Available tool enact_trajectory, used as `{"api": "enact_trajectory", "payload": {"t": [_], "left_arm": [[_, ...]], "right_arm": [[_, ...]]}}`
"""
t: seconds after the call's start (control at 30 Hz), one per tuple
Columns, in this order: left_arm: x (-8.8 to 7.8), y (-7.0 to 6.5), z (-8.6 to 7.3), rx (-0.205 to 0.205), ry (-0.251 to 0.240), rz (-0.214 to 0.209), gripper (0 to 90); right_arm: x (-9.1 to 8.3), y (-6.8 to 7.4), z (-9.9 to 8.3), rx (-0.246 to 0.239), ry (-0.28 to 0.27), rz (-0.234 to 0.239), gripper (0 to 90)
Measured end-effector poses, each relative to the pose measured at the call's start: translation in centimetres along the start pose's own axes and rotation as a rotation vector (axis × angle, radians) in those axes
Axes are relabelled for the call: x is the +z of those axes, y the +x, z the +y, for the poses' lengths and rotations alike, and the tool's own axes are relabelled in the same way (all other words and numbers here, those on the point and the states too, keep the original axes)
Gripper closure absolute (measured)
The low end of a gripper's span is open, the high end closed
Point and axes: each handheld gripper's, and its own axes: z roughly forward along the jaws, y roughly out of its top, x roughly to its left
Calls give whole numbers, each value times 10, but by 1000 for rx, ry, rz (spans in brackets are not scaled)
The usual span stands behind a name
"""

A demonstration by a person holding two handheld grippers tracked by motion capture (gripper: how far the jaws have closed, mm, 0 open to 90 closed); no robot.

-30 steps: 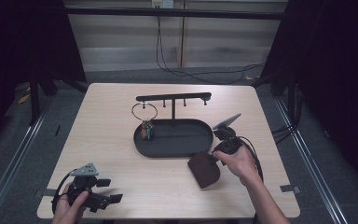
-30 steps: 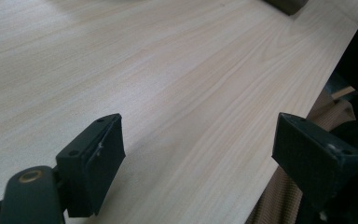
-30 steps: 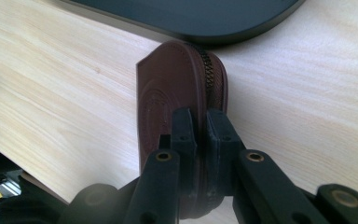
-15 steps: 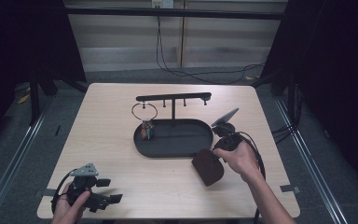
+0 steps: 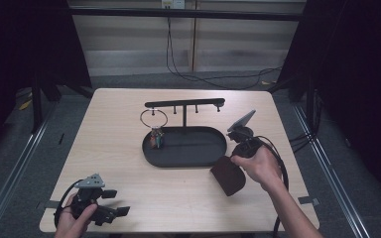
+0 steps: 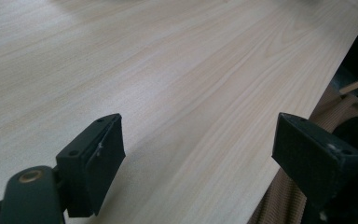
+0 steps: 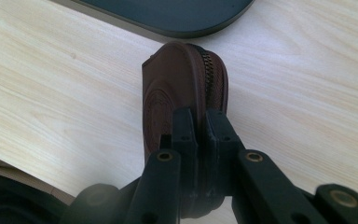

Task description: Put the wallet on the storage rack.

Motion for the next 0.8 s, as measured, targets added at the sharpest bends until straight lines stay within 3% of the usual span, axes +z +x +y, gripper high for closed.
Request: {"api": "enact_trajectory", "payload": {"t": [0.27,0.8], "left_arm": [[-2,0,0,9,-21,1,165],[-1,2,0,-3,-28,4,165]], "right_arm": [[-21,0,4,13,-15,-21,833],[-39,6,21,0,-30,-31,832]]}}
